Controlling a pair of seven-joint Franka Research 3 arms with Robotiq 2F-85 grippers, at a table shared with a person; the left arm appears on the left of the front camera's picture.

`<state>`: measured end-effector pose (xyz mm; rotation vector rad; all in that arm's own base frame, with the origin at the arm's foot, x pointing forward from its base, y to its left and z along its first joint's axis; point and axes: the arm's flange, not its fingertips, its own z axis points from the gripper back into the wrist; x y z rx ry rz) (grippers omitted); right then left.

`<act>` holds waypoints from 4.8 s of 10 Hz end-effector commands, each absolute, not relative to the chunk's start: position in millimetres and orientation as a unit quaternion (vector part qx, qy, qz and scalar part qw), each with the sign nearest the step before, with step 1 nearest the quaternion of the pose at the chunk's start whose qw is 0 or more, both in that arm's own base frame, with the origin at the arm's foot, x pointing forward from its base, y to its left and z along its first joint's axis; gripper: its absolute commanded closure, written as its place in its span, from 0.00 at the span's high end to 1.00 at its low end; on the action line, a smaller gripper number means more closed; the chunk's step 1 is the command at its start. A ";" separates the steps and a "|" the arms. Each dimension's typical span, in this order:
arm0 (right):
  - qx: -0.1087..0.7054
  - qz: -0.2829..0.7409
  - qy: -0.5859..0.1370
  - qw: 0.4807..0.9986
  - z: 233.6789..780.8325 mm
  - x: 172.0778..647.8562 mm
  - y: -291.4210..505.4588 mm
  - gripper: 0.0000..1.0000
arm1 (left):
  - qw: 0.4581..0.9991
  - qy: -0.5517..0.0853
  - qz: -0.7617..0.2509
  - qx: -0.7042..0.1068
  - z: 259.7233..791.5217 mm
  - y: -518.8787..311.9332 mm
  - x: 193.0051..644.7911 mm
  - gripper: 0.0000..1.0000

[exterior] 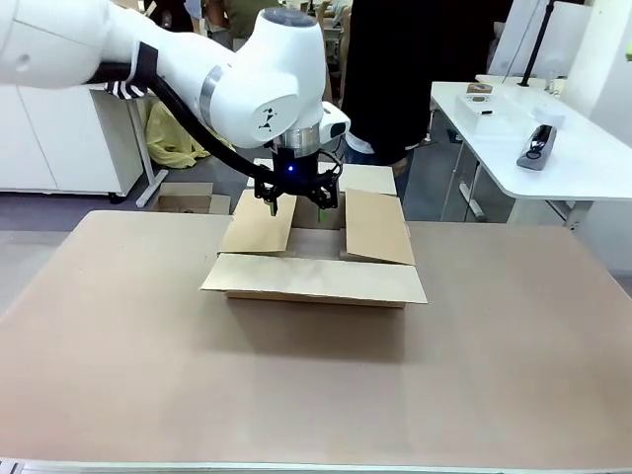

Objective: Pack the gift set into the box.
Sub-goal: Place both hands on the side flaps of the Package Box and spread them outward.

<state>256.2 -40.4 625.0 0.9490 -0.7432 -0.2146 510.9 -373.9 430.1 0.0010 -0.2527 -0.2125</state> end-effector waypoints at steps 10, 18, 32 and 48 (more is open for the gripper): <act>0.449 -0.093 -0.351 0.816 627.0 258.0 -40.5 1.00 | 0.976 -0.122 -0.031 0.175 398.8 -363.1 527.0 1.00; 0.449 -0.093 -0.351 0.816 627.0 258.0 -40.5 1.00 | 0.955 -0.195 -0.011 0.223 440.8 -350.8 506.8 1.00; 0.449 -0.093 -0.351 0.816 627.0 258.0 -40.5 1.00 | 0.973 -0.145 0.168 0.062 445.6 -141.5 497.9 1.00; 0.149 -0.099 -0.246 0.953 581.8 367.7 114.1 1.00 | 0.979 -0.151 0.135 -0.037 424.0 -128.0 501.2 1.00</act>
